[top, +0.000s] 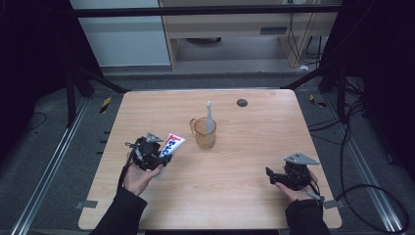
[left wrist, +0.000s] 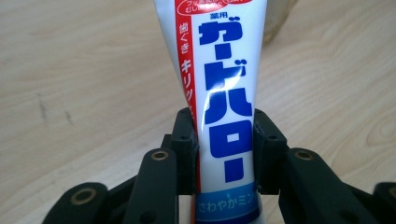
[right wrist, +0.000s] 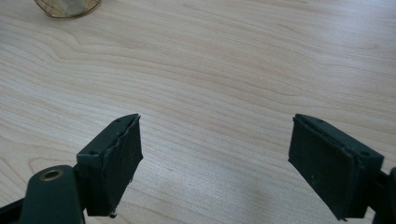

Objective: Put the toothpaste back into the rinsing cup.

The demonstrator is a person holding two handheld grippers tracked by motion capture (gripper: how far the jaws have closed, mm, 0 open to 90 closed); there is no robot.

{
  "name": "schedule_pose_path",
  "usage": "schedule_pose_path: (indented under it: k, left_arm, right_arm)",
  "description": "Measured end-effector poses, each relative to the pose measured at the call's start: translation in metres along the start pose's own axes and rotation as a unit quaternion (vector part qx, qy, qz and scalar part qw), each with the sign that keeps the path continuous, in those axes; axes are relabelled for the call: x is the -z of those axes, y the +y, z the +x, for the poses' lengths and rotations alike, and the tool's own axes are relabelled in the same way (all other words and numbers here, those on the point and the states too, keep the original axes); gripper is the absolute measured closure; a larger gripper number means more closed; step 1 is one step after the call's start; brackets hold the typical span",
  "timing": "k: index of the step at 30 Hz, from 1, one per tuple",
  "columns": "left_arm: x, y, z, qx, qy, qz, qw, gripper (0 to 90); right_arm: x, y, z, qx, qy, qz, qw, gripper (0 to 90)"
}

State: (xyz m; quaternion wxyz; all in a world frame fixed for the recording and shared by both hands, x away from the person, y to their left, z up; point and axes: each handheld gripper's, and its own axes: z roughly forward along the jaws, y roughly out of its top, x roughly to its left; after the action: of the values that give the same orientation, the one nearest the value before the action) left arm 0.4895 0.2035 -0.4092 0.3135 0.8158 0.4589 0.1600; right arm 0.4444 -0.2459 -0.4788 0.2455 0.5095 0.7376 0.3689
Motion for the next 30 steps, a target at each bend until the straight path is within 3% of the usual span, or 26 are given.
schedule_pose_path:
  k: [5, 6, 8, 10, 16, 23, 25, 27, 28, 30]
  left_arm:
    - [0.014, 0.01, 0.008, 0.013, 0.019, -0.048, 0.9986, 66.4]
    - [0.014, 0.01, 0.008, 0.013, 0.019, -0.048, 0.9986, 66.5]
    - [0.019, 0.017, 0.009, 0.022, 0.026, -0.075, 0.9966, 66.6]
    - [0.02, 0.021, 0.01, 0.027, 0.028, -0.083, 0.9958, 66.6]
    - [0.014, 0.036, 0.007, 0.042, 0.035, -0.125, 0.9906, 66.6]
    - [0.006, 0.045, 0.004, 0.047, 0.042, -0.148, 0.987, 66.8]
    - [0.004, 0.049, 0.003, 0.047, 0.047, -0.156, 0.9855, 66.8]
    - [0.002, 0.056, 0.002, 0.057, 0.047, -0.178, 0.9813, 66.9]
    - [0.002, 0.056, 0.002, 0.057, 0.047, -0.178, 0.9813, 67.0]
    - [0.002, 0.061, 0.002, 0.062, 0.047, -0.189, 0.979, 67.1]
  right_arm:
    - [0.001, 0.0, 0.0, -0.002, -0.002, -0.002, 1.0, 16.7]
    - [0.001, 0.0, 0.0, -0.002, -0.002, -0.002, 1.0, 16.7]
    - [0.001, 0.0, 0.0, -0.002, -0.004, -0.003, 1.0, 16.5]
    - [0.001, 0.0, 0.0, -0.001, -0.003, -0.004, 1.0, 16.5]
    - [0.001, 0.0, 0.0, -0.004, -0.001, -0.003, 1.0, 16.2]
    - [0.0, 0.0, -0.001, -0.006, -0.001, -0.006, 1.0, 15.3]
    - [0.0, 0.0, -0.001, -0.007, -0.001, -0.007, 0.9999, 14.9]
    - [0.0, 0.0, -0.001, -0.009, -0.001, -0.008, 0.9999, 14.5]
    - [0.0, 0.0, 0.0, -0.011, -0.001, -0.008, 0.9999, 14.3]
    - [0.0, 0.0, 0.0, -0.011, 0.0, -0.008, 0.9999, 14.2]
